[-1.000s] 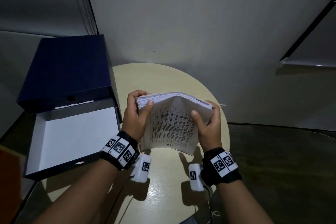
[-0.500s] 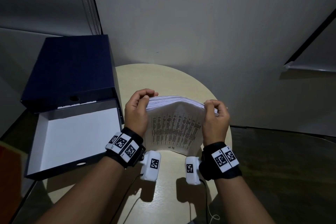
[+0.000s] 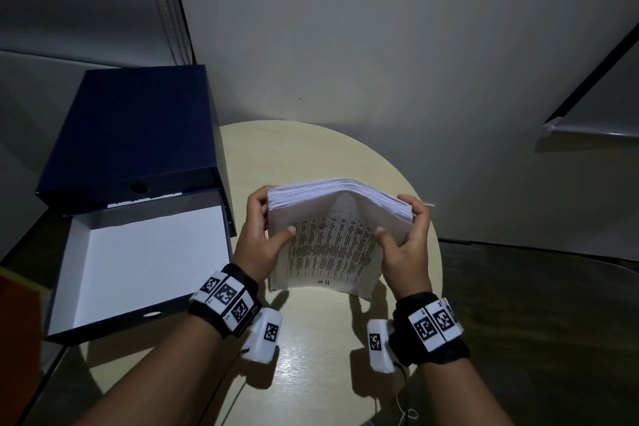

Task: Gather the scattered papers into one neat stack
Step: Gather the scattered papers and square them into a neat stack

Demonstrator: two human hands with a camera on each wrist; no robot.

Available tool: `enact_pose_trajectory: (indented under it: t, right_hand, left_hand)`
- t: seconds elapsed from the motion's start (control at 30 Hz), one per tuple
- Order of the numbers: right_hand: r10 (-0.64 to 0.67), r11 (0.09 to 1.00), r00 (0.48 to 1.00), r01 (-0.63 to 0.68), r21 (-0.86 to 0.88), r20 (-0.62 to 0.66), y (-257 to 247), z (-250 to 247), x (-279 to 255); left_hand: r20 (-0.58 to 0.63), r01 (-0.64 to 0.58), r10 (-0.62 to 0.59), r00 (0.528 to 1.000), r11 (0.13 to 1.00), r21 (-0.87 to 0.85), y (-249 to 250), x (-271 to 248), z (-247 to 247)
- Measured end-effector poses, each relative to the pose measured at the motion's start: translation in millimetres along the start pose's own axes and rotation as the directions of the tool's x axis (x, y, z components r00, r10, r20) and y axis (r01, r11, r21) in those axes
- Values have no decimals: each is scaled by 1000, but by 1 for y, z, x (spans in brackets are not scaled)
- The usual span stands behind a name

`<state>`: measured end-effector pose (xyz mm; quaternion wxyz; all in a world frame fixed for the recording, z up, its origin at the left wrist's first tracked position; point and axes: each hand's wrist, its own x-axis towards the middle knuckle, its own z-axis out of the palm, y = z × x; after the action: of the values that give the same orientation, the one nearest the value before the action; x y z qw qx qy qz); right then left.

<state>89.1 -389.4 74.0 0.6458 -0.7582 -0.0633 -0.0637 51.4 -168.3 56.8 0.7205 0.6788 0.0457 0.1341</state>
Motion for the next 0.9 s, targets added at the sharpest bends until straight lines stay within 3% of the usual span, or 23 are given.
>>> enact_pose_trajectory:
  t: [0.13,0.3,0.47,0.57,0.63,0.77,0.9]
  right_hand:
    - [69,997,997,-69,-18,41,7,3,-7]
    - [121,992,993,-121,-30,13,15,10,-9]
    - [89,995,995,-91,-39,-52,15,10,-15]
    - [145,988,989,-146,-54,-18,16,9,-20]
    - [115,992,993,-116,-43,-18,13,8,-21]
    - [-29,998,990,35,44,-135,-7,8,-13]
    - [52,997,953,-33,70,-298,-22,19,5]
  left_hand:
    - [-45,79,-80,996,997,-13,-4,2,6]
    - [-37,84,-83,996,996,23,-4,4,9]
    - [-86,34,-30,996,998,46,-3,0,10]
    - [-53,58,-53,997,994,90,-4,-4,11]
    - [-52,60,-57,997,997,48,-1,-4,10]
    - [-168,-57,45,985,996,-64,22,3,11]
    - [-362,-44,25,932,998,-45,38,17,20]
